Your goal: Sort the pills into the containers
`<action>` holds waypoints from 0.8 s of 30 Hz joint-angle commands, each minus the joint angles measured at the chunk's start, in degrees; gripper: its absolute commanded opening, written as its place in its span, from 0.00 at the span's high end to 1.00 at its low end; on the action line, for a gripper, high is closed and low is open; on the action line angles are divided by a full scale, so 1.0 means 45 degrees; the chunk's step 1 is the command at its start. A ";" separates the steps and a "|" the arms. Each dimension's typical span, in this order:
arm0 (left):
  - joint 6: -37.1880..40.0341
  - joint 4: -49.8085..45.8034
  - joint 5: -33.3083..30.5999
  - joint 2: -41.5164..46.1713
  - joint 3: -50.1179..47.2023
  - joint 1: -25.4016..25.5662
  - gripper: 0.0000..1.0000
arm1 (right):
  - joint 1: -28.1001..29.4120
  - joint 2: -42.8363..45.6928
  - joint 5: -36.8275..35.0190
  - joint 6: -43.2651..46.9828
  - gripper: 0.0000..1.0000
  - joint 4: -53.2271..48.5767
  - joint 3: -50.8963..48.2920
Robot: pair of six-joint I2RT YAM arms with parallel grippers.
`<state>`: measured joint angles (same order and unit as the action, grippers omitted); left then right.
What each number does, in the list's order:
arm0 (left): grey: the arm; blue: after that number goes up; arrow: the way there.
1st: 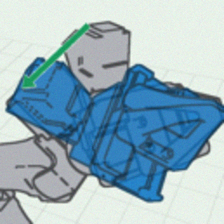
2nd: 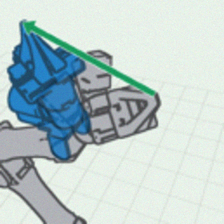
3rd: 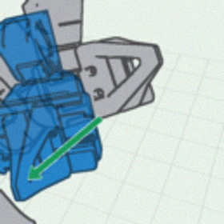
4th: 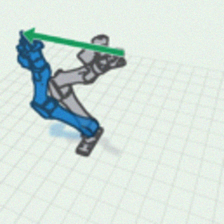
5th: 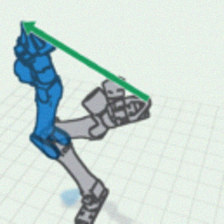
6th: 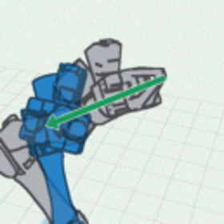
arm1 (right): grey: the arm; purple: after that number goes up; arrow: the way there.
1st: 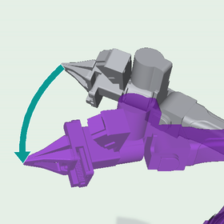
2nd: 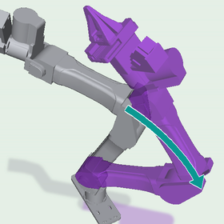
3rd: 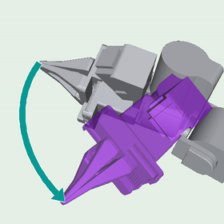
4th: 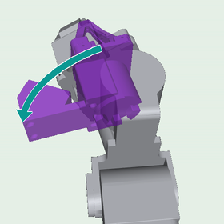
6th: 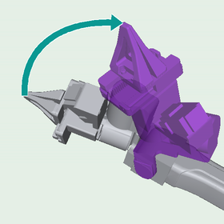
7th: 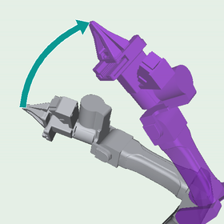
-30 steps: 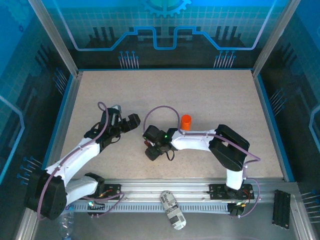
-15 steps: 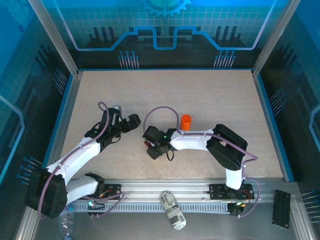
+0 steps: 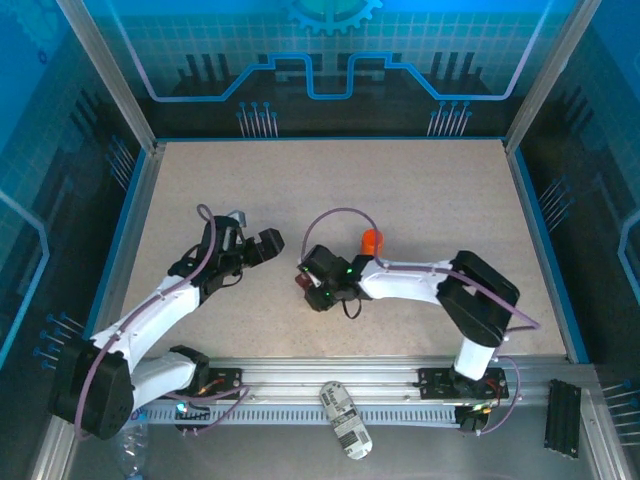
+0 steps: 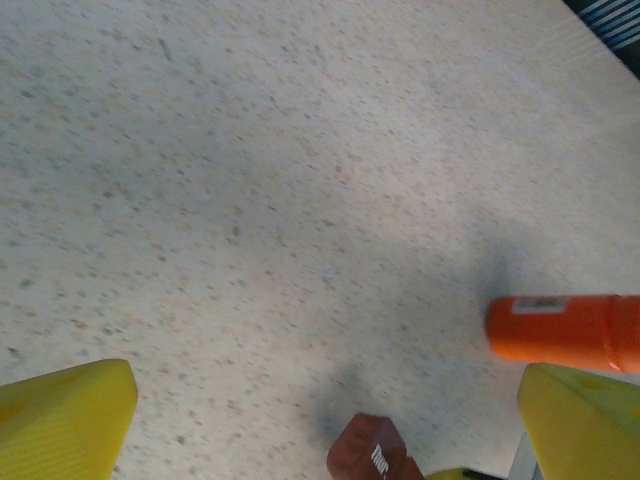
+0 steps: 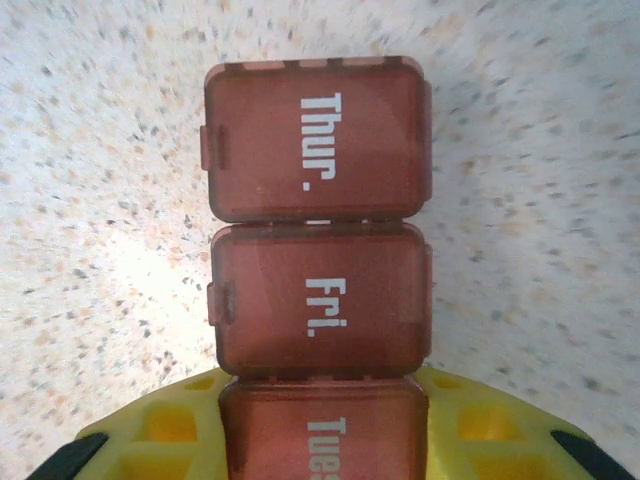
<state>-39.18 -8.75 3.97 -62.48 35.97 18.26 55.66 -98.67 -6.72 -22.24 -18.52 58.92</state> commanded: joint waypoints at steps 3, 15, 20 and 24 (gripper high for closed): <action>-0.2119 0.1033 0.3467 0.0920 0.0241 -0.0074 0.01 | -0.0651 0.2188 0.0630 -0.0384 0.71 0.0046 -0.0420; -0.6040 0.5359 0.4491 0.0887 -0.0589 0.1293 0.02 | -0.1431 0.3388 0.1181 -0.0664 0.70 -0.0082 0.0071; -0.6024 0.5340 0.4035 0.0704 -0.0617 0.1837 0.02 | -0.1442 0.3274 0.1240 -0.0754 0.70 0.0060 0.0208; -0.6056 0.5418 0.3819 0.0604 -0.0741 0.2020 0.02 | -0.1427 0.3285 0.1301 -0.0783 0.70 0.0137 0.0248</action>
<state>-64.71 13.72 22.11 -59.33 32.77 26.72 49.69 -83.64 -1.98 -24.84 -18.41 58.13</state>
